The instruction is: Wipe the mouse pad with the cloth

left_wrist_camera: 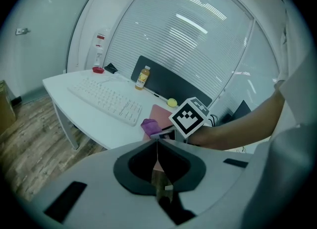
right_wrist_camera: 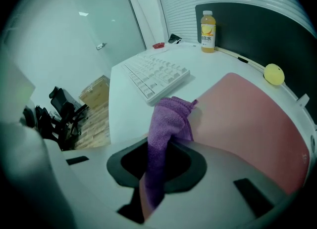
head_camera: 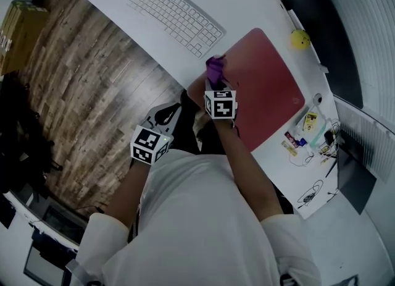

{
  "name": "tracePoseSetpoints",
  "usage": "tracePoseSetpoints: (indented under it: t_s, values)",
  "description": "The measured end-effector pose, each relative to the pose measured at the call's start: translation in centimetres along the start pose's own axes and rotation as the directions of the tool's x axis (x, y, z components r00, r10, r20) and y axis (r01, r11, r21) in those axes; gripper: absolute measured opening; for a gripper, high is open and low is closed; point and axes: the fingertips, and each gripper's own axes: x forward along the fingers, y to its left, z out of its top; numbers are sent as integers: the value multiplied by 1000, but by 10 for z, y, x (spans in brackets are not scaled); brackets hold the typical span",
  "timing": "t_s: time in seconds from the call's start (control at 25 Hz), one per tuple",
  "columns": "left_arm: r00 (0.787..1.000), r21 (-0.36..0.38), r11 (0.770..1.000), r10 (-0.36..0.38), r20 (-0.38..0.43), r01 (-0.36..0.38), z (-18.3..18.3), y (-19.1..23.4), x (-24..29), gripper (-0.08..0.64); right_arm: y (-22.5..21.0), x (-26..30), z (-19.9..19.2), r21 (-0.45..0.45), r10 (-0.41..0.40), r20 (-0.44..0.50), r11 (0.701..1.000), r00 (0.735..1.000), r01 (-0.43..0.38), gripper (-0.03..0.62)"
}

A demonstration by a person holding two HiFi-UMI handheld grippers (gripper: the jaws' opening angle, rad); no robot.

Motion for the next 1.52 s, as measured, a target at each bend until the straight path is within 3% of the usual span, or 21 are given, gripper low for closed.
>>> tracePoseSetpoints:
  t_s: [0.36, 0.64, 0.76, 0.88, 1.0, 1.2, 1.52]
  values:
    - [1000, 1, 1000, 12, 11, -12, -1, 4, -10, 20, 47, 0, 1, -6, 150, -4, 989, 989, -150, 75]
    - [1000, 12, 1000, 9, 0, -9, -8, 4, -14, 20, 81, -29, 17, -4, 245, 105, 969, 964, -246, 75]
    - [1000, 25, 1000, 2, -8, -2, -10, 1, -14, 20, 92, -40, 19, 42, 293, 163, 952, 942, -303, 75]
    - [1000, 39, 999, 1, -12, -1, -10, -2, -12, 20, 89, -34, 7, 146, 312, 188, 929, 931, -341, 75]
    - [1000, 46, 999, 4, -16, -3, -13, -10, -10, 20, 73, -26, -14, 190, 279, 171, 932, 945, -309, 75]
    - [999, 55, 998, -1, -51, 3, -31, -28, -12, 20, 48, -27, -41, 164, 199, 148, 961, 969, -223, 75]
    - [996, 86, 995, -38, -85, 45, -53, -71, 1, 20, 10, -46, -80, 201, 122, 157, 968, 980, -153, 75]
